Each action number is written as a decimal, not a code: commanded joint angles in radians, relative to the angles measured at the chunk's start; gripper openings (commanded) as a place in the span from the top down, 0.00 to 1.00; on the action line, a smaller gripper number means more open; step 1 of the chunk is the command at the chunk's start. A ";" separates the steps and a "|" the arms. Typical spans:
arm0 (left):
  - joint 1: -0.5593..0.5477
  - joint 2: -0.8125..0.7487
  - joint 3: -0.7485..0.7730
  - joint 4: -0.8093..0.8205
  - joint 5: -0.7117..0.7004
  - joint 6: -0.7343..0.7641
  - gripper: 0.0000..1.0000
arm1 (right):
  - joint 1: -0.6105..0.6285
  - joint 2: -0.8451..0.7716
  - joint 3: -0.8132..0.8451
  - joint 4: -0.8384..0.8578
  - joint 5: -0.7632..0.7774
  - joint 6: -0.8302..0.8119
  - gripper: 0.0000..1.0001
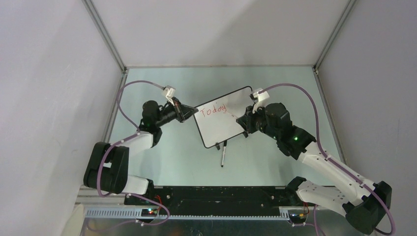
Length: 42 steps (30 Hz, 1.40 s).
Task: Write a sentence on the whiteboard
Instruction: Adjust the whiteboard at the center of the board.
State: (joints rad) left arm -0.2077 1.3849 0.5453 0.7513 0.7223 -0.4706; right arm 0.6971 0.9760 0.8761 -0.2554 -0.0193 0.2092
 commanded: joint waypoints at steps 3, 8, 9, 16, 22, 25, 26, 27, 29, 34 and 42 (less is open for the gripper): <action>0.007 0.035 0.066 -0.070 0.004 0.093 1.00 | -0.004 -0.015 0.001 0.057 0.049 -0.003 1.00; 0.007 -0.001 0.099 -0.172 0.030 0.140 1.00 | -0.006 -0.020 0.001 0.071 0.057 -0.001 1.00; 0.008 -0.008 0.107 -0.211 0.039 0.155 1.00 | -0.007 -0.020 0.001 0.075 0.055 0.002 1.00; 0.008 0.009 0.162 -0.356 0.182 0.193 1.00 | -0.006 -0.037 0.001 0.077 0.035 0.010 1.00; 0.007 0.034 0.193 -0.419 0.213 0.227 1.00 | -0.006 -0.064 0.001 0.054 0.047 0.010 1.00; 0.006 0.067 0.227 -0.460 0.211 0.243 1.00 | -0.007 -0.076 0.001 0.045 0.058 0.010 1.00; 0.007 0.073 0.233 -0.474 0.201 0.245 1.00 | -0.007 -0.079 0.001 0.042 0.061 0.009 1.00; 0.006 0.080 0.238 -0.473 0.197 0.243 1.00 | -0.006 -0.081 0.001 0.040 0.065 0.009 1.00; 0.006 0.083 0.235 -0.455 0.192 0.226 1.00 | -0.007 -0.085 0.001 0.032 0.072 0.005 1.00; 0.007 0.077 0.229 -0.437 0.124 0.201 1.00 | -0.007 -0.101 0.001 0.013 0.095 -0.009 1.00; 0.006 0.039 0.189 -0.393 0.036 0.153 1.00 | -0.021 -0.079 0.012 -0.010 0.157 -0.017 1.00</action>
State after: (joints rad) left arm -0.1997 1.4528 0.7708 0.3691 0.8577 -0.3298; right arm 0.6884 0.8902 0.8749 -0.2699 0.0917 0.2054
